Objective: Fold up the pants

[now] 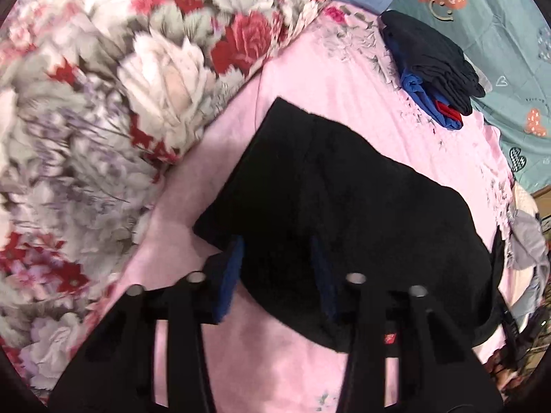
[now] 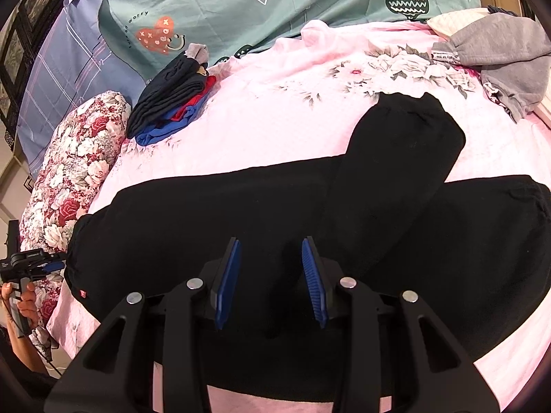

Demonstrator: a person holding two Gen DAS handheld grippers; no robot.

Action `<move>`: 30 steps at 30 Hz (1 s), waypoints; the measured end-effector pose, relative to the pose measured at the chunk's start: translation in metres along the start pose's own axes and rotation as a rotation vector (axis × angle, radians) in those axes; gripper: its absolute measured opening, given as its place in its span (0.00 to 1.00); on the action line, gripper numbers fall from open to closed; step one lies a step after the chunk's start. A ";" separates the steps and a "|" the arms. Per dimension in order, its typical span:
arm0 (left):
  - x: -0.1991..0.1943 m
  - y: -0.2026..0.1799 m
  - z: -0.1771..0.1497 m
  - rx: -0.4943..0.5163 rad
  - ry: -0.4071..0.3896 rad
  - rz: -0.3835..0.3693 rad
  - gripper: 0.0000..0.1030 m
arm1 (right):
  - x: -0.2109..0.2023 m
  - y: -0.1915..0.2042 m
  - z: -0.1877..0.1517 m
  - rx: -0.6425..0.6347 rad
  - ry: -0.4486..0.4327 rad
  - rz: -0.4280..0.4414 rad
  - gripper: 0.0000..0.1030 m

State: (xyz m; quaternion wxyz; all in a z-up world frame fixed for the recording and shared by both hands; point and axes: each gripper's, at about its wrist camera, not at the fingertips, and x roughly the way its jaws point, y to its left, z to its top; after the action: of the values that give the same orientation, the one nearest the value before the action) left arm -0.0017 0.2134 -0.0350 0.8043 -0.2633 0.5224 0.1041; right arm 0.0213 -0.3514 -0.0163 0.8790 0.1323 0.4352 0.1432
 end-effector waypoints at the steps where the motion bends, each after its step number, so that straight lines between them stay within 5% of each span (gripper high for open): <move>1: 0.003 0.002 0.001 -0.016 0.010 -0.010 0.32 | 0.000 0.000 -0.001 -0.001 0.000 0.001 0.37; 15: 0.015 0.009 0.005 -0.088 0.057 -0.045 0.36 | -0.001 -0.004 -0.002 0.001 -0.007 0.006 0.37; 23: 0.030 0.005 0.018 -0.145 0.074 -0.078 0.62 | 0.004 -0.002 -0.003 0.000 0.016 0.005 0.37; 30: 0.013 -0.008 0.023 -0.098 -0.006 -0.022 0.48 | 0.011 0.009 -0.009 -0.055 0.060 0.004 0.42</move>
State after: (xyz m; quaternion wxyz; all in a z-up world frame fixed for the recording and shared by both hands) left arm 0.0259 0.2177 -0.0366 0.7932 -0.3077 0.5113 0.1213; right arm 0.0190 -0.3378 -0.0260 0.8686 0.1048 0.4570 0.1606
